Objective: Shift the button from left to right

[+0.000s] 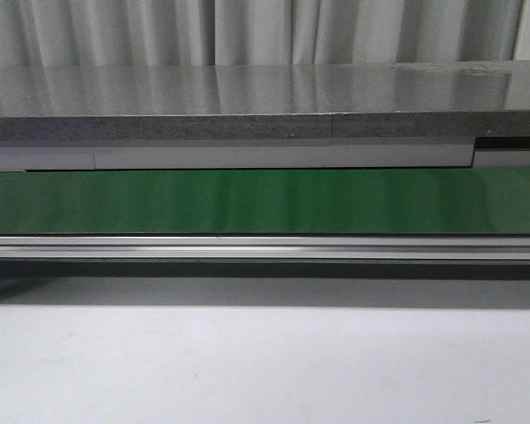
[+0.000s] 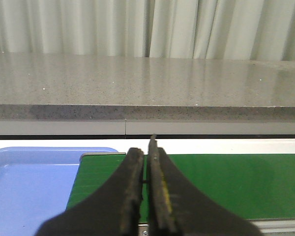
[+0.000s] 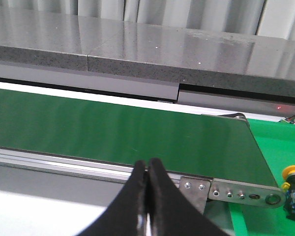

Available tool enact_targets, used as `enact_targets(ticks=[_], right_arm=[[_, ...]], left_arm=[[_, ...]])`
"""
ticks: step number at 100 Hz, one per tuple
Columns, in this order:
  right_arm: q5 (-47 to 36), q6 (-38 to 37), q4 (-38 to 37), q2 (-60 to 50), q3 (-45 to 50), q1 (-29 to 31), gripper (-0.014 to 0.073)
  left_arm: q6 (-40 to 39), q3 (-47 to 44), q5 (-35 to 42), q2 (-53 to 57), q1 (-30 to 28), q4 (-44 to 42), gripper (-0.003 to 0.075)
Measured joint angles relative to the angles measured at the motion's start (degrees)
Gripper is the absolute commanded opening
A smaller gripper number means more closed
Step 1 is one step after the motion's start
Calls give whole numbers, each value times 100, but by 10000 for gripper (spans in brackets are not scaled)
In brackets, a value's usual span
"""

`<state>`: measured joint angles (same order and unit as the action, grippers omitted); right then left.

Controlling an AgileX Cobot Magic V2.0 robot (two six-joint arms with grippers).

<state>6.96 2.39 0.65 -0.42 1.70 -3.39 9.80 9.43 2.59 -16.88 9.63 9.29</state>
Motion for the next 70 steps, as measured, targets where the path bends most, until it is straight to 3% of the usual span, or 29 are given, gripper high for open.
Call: enact_targets(ticks=[31,50,70], right_arm=[[0,0,0,0,0,0,-121],[0,0,0,0,0,19,-121],[0,0,0,0,0,19,-121]], left_arm=[[-117,-509,-58,286,-252,-417,5],[-861,-626,-822,1029,-511,-1214,5],[-1046,-675,-1413,1655,-523,-1441,5]])
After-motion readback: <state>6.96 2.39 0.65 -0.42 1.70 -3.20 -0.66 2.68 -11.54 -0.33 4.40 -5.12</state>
